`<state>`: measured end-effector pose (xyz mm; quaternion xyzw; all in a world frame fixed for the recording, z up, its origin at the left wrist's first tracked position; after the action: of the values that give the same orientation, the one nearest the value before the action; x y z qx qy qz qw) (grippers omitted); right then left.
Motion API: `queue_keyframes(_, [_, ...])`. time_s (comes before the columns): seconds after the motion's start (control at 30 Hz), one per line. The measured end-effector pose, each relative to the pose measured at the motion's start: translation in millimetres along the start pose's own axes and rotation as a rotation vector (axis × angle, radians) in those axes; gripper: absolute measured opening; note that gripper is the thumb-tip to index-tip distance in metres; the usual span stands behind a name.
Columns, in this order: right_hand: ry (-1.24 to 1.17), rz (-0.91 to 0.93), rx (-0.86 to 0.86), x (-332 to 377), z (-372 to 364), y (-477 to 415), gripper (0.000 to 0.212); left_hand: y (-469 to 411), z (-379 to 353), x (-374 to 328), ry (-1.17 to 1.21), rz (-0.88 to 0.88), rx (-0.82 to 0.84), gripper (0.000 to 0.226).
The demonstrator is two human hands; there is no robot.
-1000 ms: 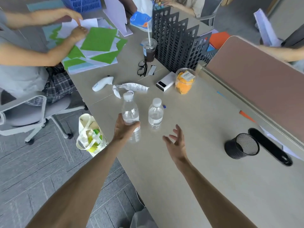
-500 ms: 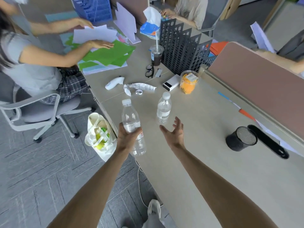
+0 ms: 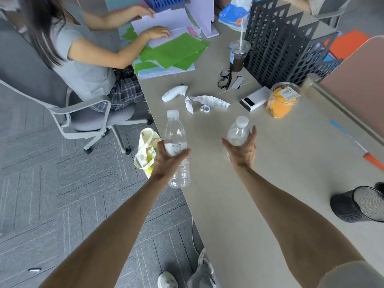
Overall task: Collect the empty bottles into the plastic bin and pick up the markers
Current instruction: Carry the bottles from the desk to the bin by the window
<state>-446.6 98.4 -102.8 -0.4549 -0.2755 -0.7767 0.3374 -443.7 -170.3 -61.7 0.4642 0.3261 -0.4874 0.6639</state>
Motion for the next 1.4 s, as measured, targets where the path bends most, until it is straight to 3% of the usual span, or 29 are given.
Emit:
queue_keyframes(0.2, [0.04, 0.038, 0.037, 12.9, 8.1, 1.2, 0.081, -3.7, -7.1, -5.8, -0.016, 0.012, -0.025, 0.076])
queue_keyframes(0.47, [-0.138, -0.04, 0.063, 15.9, 42.0, 35.5, 0.066, 5.1, -32.9, -36.8, -0.015, -0.046, 0.048, 0.079])
queue_keyframes(0.6, [-0.207, -0.06, 0.047, 12.9, 68.4, 58.1, 0.05, 16.0, -51.7, -45.9, 0.039, -0.064, 0.1, 0.061])
queue_keyframes(0.87, [-0.289, -0.155, -0.009, 17.7, 115.8, 91.0, 0.04, 44.1, -81.9, -59.6, 0.136, -0.082, 0.265, 0.061])
queue_keyframes(0.93, [-0.309, -0.177, -0.045, 22.8, 125.6, 99.9, 0.049, 52.1, -90.1, -63.8, 0.151, -0.092, 0.331, 0.053])
queue_keyframes(1.03, [-0.326, -0.192, -0.133, 31.0, 141.6, 118.9, 0.042, 64.5, -97.6, -70.8, 0.12, -0.122, 0.433, 0.046])
queue_keyframes(1.4, [-0.444, -0.311, -0.585, -6.0, 192.4, 254.8, 0.044, 146.7, -134.4, -62.8, -0.019, -0.212, 0.927, 0.045])
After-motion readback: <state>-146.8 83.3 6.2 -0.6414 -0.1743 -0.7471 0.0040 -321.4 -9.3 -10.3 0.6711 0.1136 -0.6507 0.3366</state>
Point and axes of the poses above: each hand's wrist, its own y-axis away from the middle knuckle, its own z-axis out of the back of the hand, x = y × z, the point moved 7 cm from there along -y, towards the middle knuckle, and after that the axes turned 1 degree about -x, right-handed, at the moved point
